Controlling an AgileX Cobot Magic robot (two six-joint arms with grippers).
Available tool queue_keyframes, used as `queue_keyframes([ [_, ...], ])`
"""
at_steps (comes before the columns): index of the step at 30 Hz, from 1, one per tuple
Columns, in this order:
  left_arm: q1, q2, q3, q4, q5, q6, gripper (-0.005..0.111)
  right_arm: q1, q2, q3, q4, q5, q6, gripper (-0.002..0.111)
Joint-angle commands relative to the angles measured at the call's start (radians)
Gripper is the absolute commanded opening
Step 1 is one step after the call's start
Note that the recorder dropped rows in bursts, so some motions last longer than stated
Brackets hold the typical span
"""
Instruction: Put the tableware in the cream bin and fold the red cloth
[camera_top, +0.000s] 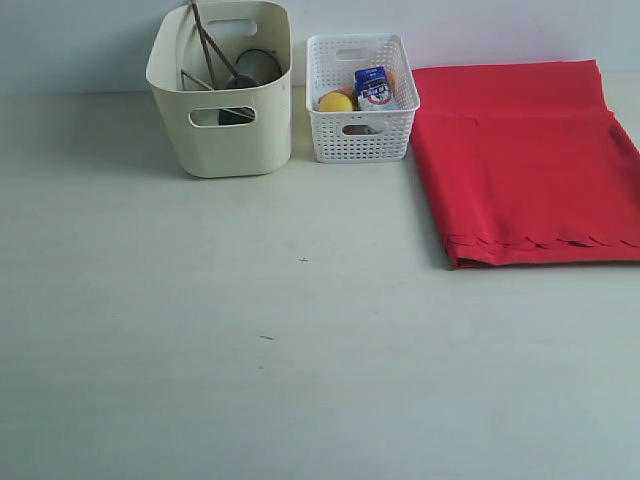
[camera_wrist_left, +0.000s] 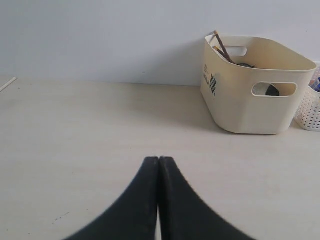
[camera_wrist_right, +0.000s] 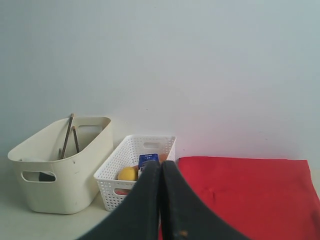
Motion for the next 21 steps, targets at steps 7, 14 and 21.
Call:
queue_keyframes([
  [7,0.004,-0.007,-0.001,-0.011,0.003,0.005,0.002,-0.002,-0.037,0.128,0.3,-0.035,-0.26,0.0],
  [14,0.004,-0.007,-0.001,-0.011,0.003,0.005,0.002,-0.002,-0.226,0.281,0.92,0.033,-0.786,0.0],
  [21,0.004,-0.007,-0.001,-0.011,0.003,0.005,0.002,-0.002,-0.393,0.281,0.986,0.321,-0.935,0.0],
])
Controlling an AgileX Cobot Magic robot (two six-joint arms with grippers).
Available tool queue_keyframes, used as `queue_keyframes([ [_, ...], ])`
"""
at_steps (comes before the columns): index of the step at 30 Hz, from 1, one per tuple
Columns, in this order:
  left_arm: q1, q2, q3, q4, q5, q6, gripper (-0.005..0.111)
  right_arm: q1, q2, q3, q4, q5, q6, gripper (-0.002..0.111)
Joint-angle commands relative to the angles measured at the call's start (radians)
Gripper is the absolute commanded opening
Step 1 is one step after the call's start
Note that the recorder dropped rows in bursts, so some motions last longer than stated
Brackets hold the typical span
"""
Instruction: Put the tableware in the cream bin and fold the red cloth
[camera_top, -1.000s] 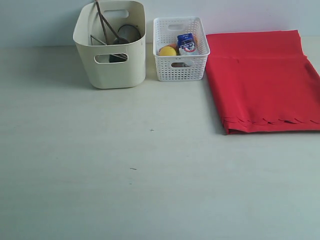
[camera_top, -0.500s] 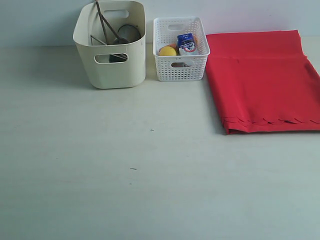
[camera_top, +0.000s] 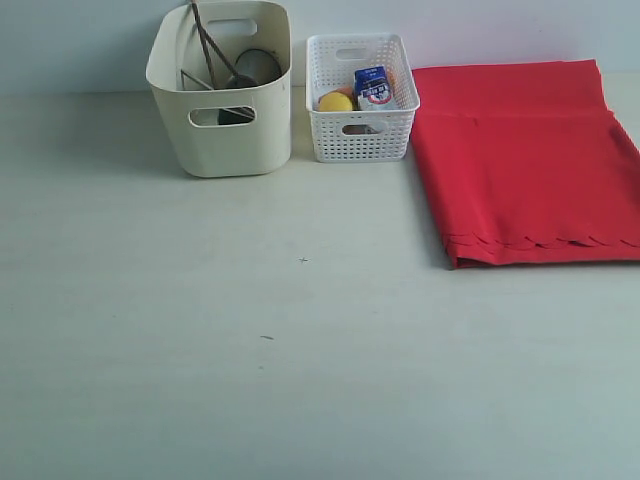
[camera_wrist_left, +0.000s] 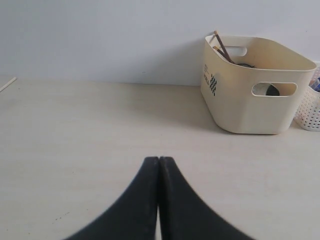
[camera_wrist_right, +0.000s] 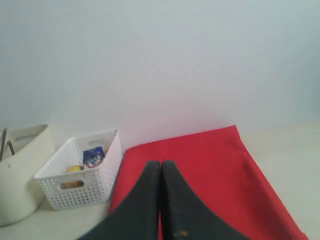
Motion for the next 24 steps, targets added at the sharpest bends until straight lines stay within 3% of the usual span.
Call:
queue_keyframes([
  [1,0.004,-0.007,-0.001,-0.011,0.001,0.005,0.002,-0.002,-0.084,0.005,0.027,0.176,-0.084,0.0],
  [10,0.004,-0.007,-0.001,-0.011,0.001,0.003,0.002,-0.002,-0.116,0.005,0.027,0.218,-0.073,0.0],
  [17,0.004,-0.007,-0.001,-0.009,0.001,0.003,0.002,-0.097,-0.204,0.005,0.045,0.299,-0.076,0.0],
  [24,0.004,-0.007,-0.001,-0.009,0.001,0.003,0.002,-0.102,-0.204,0.005,0.045,0.3,-0.076,0.0],
])
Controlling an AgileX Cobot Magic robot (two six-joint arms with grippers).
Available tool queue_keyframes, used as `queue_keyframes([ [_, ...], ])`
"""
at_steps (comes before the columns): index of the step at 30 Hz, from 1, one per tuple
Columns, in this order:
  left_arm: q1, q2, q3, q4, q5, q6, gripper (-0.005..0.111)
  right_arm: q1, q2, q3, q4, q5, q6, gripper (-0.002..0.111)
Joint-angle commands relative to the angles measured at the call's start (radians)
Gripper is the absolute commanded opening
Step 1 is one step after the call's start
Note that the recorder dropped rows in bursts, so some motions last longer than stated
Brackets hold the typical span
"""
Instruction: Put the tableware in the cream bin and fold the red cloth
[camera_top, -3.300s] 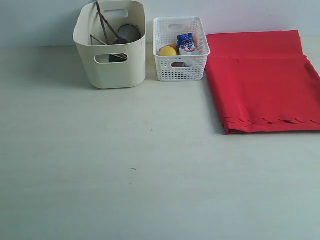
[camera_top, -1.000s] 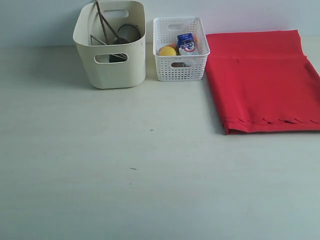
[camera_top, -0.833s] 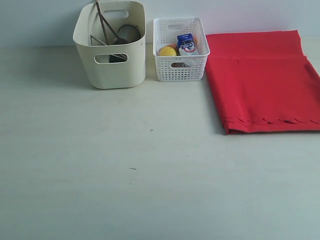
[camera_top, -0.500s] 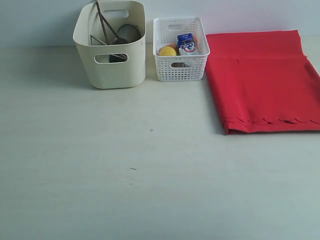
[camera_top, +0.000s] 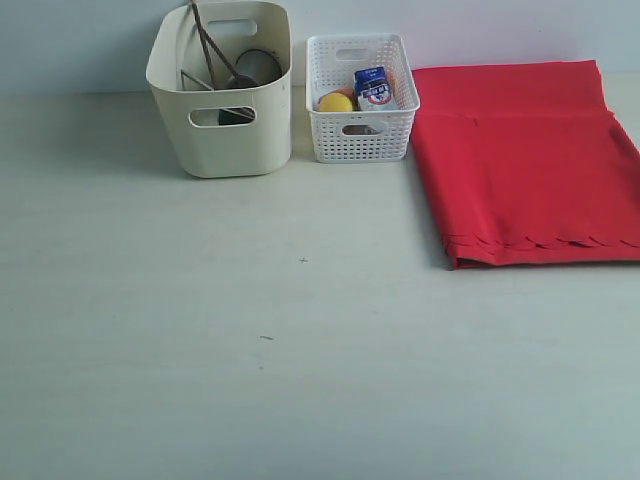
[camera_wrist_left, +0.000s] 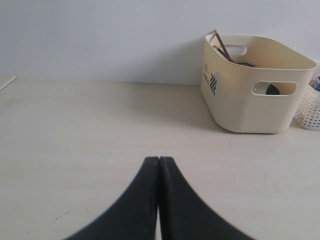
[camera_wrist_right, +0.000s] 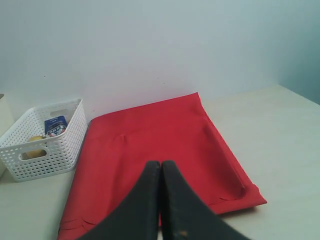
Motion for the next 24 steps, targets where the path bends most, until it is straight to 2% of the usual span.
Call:
queue_keyframes([
  [1,0.004,-0.007,-0.001,-0.009,-0.001,0.003,0.002,-0.003,-0.007,0.005,0.003,0.002,-0.007,0.0],
  [4,0.004,-0.007,-0.001,-0.009,-0.001,0.003,0.002,0.035,-0.007,0.005,0.003,0.002,-0.007,0.0],
  [24,0.004,-0.007,-0.001,-0.009,-0.001,0.003,0.002,0.035,-0.007,0.005,0.003,0.002,-0.007,0.0],
])
